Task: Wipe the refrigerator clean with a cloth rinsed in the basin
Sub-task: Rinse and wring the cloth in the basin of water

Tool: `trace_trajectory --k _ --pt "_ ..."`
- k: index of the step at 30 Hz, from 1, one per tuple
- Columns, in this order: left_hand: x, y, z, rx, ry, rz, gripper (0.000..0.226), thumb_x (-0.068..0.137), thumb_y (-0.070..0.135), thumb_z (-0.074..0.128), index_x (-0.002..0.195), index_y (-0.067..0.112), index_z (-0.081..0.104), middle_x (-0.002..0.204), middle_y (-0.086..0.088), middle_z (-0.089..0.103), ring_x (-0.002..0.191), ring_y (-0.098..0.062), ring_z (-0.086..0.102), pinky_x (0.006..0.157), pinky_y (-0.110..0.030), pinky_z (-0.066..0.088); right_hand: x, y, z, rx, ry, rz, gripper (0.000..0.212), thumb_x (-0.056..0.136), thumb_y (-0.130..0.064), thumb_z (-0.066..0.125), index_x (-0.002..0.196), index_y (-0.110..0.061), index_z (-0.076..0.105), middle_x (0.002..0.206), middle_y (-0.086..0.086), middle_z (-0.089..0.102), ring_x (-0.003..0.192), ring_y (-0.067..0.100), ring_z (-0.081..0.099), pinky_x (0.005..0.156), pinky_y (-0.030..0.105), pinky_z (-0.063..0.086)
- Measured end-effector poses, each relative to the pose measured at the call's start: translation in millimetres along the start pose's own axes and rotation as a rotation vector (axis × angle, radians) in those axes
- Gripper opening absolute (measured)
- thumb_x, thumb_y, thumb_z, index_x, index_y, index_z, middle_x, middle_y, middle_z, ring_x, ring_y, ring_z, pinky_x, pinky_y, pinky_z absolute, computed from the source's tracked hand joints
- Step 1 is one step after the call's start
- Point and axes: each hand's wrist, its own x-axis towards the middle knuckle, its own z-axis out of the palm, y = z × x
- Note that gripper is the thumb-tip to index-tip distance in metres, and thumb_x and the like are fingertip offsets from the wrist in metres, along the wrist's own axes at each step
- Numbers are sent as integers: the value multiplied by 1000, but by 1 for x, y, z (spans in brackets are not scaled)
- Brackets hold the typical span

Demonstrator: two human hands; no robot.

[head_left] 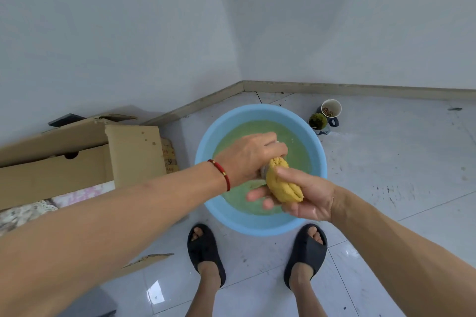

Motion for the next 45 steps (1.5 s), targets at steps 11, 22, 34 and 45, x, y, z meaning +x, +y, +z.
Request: trace_trajectory --k 11,22,34,45 --pt "12 2 3 -486 -817 -941 16 78 9 74 67 8 63 59 -6 61 49 -19 53 43 -25 42 30 -18 8 -2071 679 -97 19 97 -18 58 107 -10 45 79 3 47 70 35 54 62 39 42" --pt "4 0 -8 -58 -351 -269 17 79 21 77 87 13 65 78 1 58 69 -24 57 60 -35 49 -10 -19 0 -494 457 -101 27 93 -23 68 110 -3 64 102 11 60 88 21 60 81 45 58" --pt "-9 3 -16 250 -324 -49 15 79 10 72 91 10 62 77 -8 63 64 -32 62 52 -36 49 6 1 22 -619 322 3 28 92 -8 68 115 10 66 65 6 57 46 13 45 40 20 33" --pt "-2 27 13 -204 -538 -763 27 79 23 76 62 20 55 57 6 52 55 -17 53 49 -23 40 21 4 18 -2071 834 -63 24 92 -13 54 115 -12 60 103 10 70 93 41 69 65 38 38"
